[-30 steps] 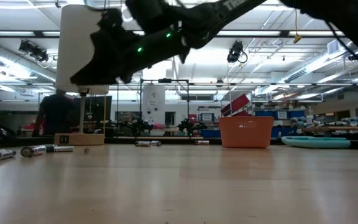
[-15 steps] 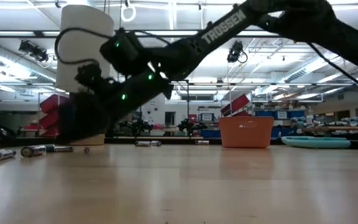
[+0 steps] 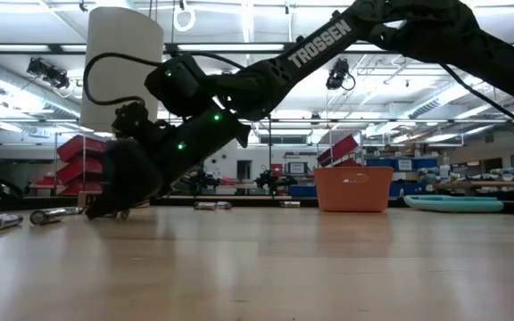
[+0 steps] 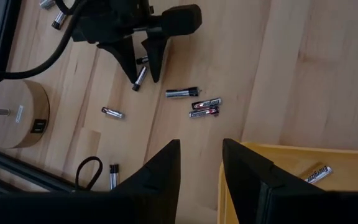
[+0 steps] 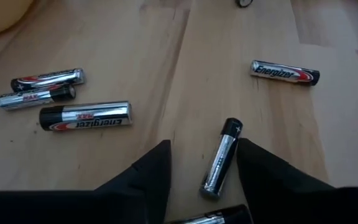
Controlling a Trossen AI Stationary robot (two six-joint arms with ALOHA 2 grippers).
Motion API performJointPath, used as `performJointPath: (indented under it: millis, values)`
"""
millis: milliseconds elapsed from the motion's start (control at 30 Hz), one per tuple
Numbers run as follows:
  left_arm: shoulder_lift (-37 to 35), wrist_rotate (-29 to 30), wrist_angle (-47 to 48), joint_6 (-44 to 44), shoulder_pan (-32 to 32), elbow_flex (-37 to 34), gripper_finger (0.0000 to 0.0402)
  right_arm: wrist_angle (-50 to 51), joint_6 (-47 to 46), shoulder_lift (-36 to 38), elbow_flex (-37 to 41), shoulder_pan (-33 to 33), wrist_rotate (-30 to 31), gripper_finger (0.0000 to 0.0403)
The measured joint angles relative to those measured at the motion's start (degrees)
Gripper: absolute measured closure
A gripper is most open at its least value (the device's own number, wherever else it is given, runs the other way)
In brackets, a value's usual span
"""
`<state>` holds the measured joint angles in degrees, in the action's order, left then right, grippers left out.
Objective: Sort batteries
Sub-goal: Put the silver battery into the yellow bin
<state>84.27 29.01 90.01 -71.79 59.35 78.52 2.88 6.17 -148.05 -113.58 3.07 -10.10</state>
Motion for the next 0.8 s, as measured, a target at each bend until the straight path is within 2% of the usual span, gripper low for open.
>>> performJointPath:
  millis: [167, 433, 633, 733, 800]
  values:
    - [0.00, 0.07, 0.01, 0.00, 0.00, 0.00, 0.0280, 0.03, -0.18, 0.02, 0.00, -0.01, 2.06, 0.0284]
    - [0.00, 1.39, 0.01, 0.00, 0.00, 0.00, 0.0280, 1.69, 0.04, 0.20, 0.00, 0.60, 2.88, 0.0386]
    - [0.00, 10.62, -0.01, 3.53, -0.08, 0.00, 0.0280, 1.10, 0.00, 0.22, 0.01, 1.29, -0.74, 0.0389]
    - [0.00, 12.49, 0.01, 5.71, -0.46, 0.00, 0.0280, 1.08, -0.30, 0.46, 0.11, 1.71, -3.22, 0.0389]
    - [0.00, 13.92, -0.01, 5.82, -0.48, -0.13, 0.0280, 2.09, -1.47, 1.55, 0.34, 2.19, -7.15, 0.0389]
